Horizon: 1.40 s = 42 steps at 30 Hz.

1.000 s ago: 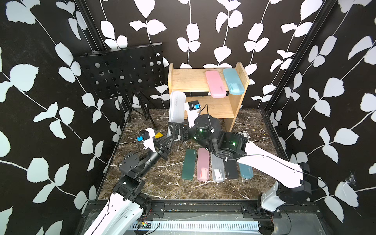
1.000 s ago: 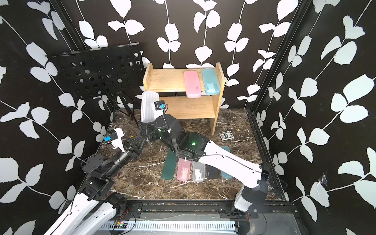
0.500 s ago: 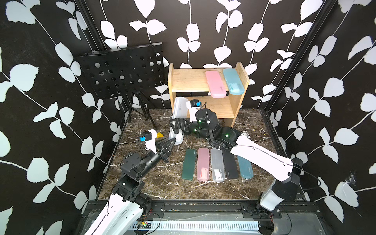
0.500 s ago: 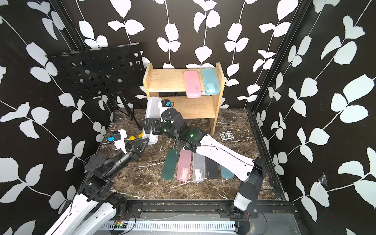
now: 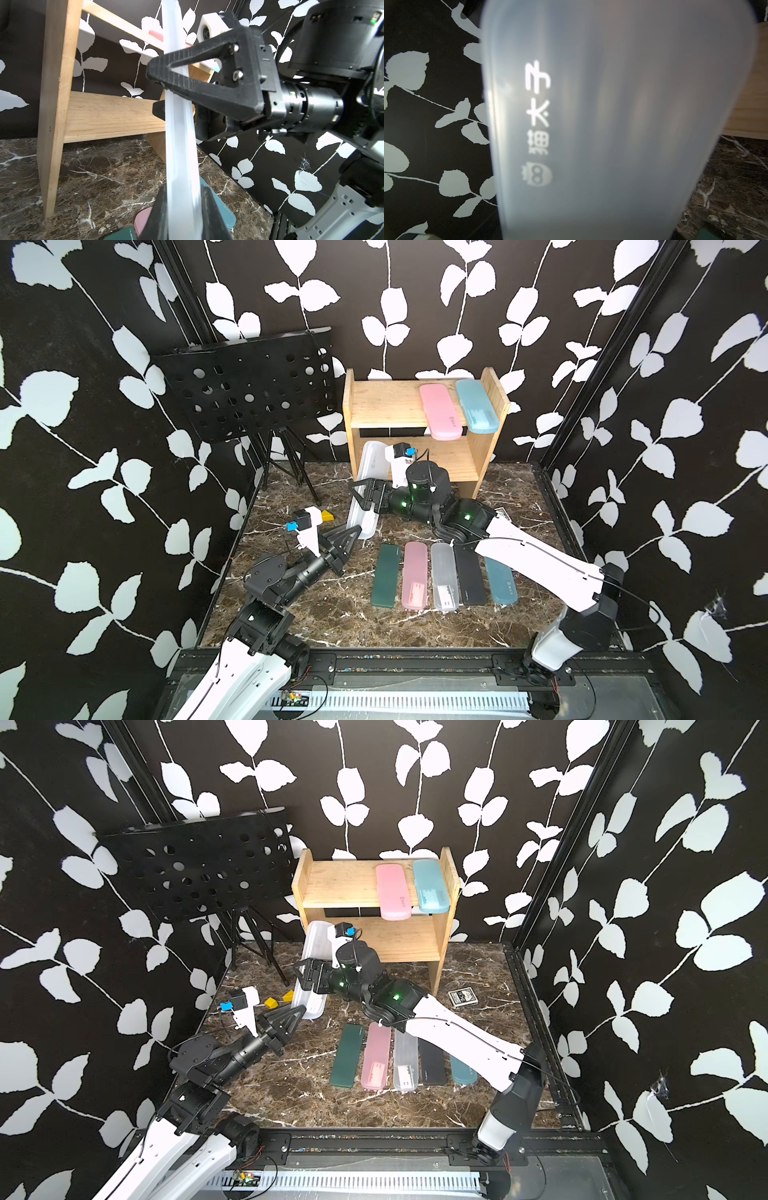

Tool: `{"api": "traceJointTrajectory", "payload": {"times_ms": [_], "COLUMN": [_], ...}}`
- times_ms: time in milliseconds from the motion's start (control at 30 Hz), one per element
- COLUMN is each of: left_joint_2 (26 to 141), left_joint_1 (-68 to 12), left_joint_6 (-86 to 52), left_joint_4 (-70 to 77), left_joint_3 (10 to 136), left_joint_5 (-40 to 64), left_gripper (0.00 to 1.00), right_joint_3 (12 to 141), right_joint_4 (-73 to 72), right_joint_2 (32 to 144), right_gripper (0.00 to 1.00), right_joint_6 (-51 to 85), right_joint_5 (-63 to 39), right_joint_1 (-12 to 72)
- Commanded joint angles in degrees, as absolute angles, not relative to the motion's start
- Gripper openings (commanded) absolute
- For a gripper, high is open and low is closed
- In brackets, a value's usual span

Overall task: Remove the pencil cases from the shelf
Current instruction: Pick up the pencil case from the shelf, then place the pencil case at the center of the board.

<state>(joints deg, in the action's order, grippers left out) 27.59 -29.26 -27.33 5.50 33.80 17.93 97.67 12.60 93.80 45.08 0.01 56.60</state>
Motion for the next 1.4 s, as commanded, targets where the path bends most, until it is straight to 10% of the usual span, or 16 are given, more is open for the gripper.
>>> {"api": "traceJointTrajectory", "payload": {"times_ms": [0, 67, 167, 500, 1367], "left_joint_2": [25.35, 24.59, 22.63, 17.15, 16.79], "left_joint_1": [-29.51, -29.47, -29.49, -29.5, -29.44], "left_joint_6": [-25.86, -25.2, -24.23, -15.86, -16.52], "left_joint_4": [7.31, 5.22, -0.24, -16.48, -20.5], "left_joint_3": [35.25, 35.17, 35.43, 40.66, 38.91], "left_joint_5": [17.04, 14.78, 8.27, -8.94, -9.4], "left_gripper": [0.02, 0.68, 0.99, 0.99, 0.99], "right_joint_3": [95.4, 94.68, 94.05, 85.47, 95.91], "right_joint_4": [14.47, 15.38, 19.46, 18.61, 19.82], "right_joint_2": [92.2, 92.12, 92.12, 97.85, 123.87], "right_gripper": [0.69, 0.69, 0.7, 0.7, 0.79], "right_joint_6": [43.78, 43.71, 43.44, 53.42, 60.27], "right_joint_5": [3.94, 5.08, 7.4, 4.12, 5.32], "right_joint_1": [55.81, 55.83, 55.76, 55.77, 62.19]}}
